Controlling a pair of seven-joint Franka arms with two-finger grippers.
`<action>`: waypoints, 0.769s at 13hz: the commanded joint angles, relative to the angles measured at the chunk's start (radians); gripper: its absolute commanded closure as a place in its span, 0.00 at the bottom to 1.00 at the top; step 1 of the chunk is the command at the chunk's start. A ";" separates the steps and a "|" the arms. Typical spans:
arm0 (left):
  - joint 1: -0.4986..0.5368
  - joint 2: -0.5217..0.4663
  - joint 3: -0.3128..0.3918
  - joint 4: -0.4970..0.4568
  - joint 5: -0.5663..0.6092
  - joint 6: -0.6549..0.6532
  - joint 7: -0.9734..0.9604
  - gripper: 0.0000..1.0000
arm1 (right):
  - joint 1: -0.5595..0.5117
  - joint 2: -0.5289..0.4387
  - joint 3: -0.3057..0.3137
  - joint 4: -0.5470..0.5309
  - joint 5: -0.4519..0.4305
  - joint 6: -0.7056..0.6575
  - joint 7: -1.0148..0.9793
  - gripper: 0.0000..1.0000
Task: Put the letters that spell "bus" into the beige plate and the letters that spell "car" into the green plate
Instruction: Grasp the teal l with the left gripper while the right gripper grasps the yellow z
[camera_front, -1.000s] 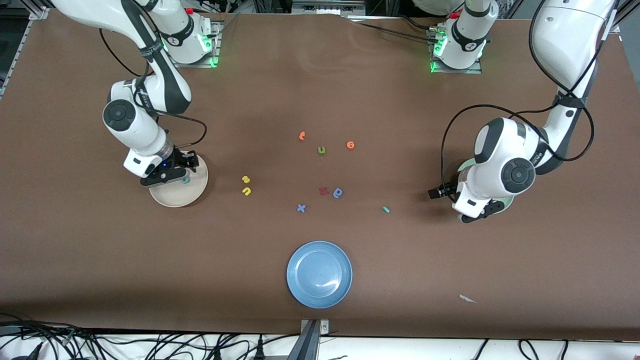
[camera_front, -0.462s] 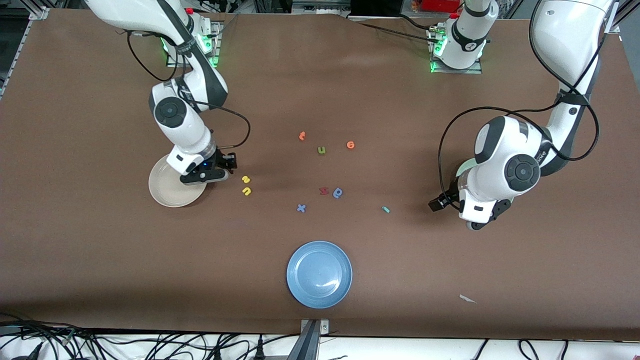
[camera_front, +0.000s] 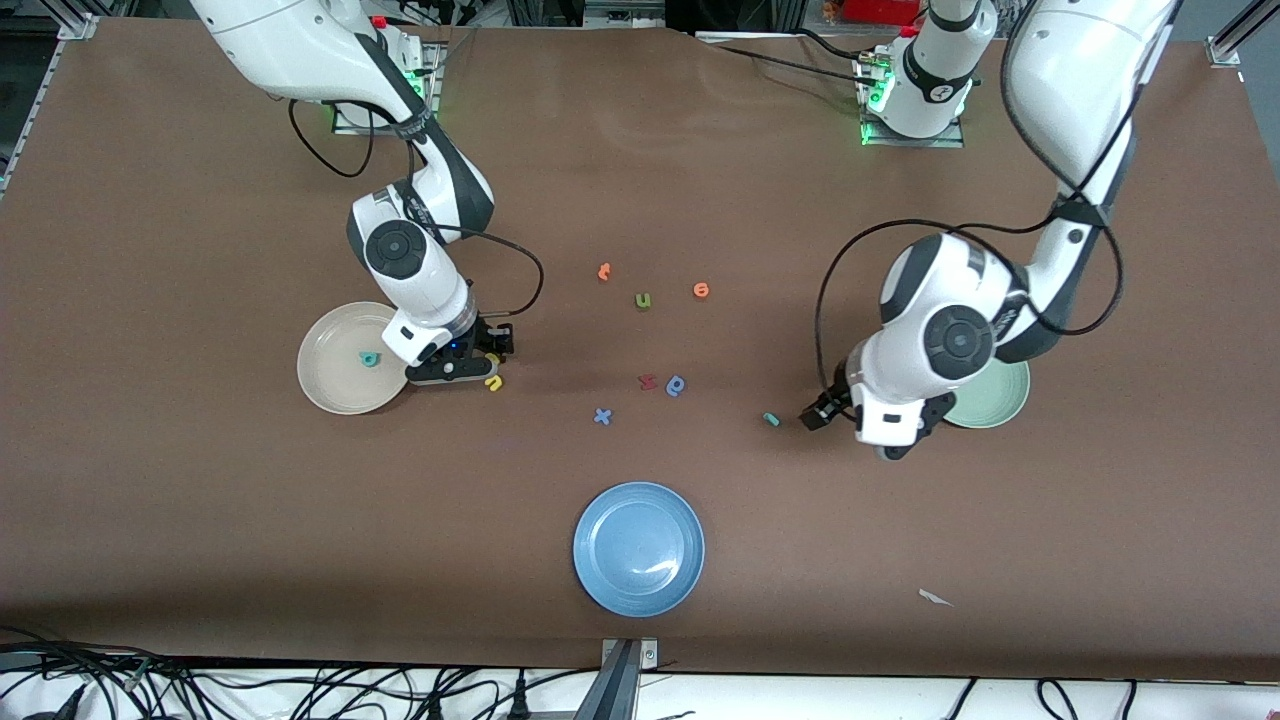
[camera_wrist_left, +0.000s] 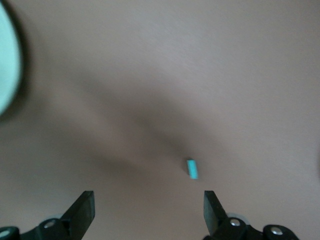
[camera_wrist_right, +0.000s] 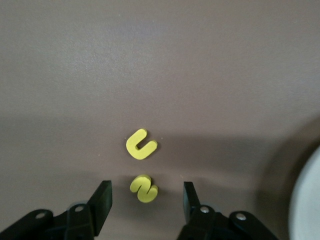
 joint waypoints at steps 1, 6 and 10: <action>-0.035 0.089 0.009 0.076 -0.006 0.066 -0.055 0.04 | 0.012 0.020 -0.005 0.021 0.004 0.006 0.008 0.34; -0.066 0.148 0.021 0.075 -0.001 0.085 -0.154 0.09 | 0.029 0.049 -0.005 0.010 0.000 0.037 0.020 0.38; -0.072 0.175 0.026 0.073 0.000 0.155 -0.216 0.15 | 0.029 0.056 -0.005 0.005 -0.003 0.049 0.022 0.43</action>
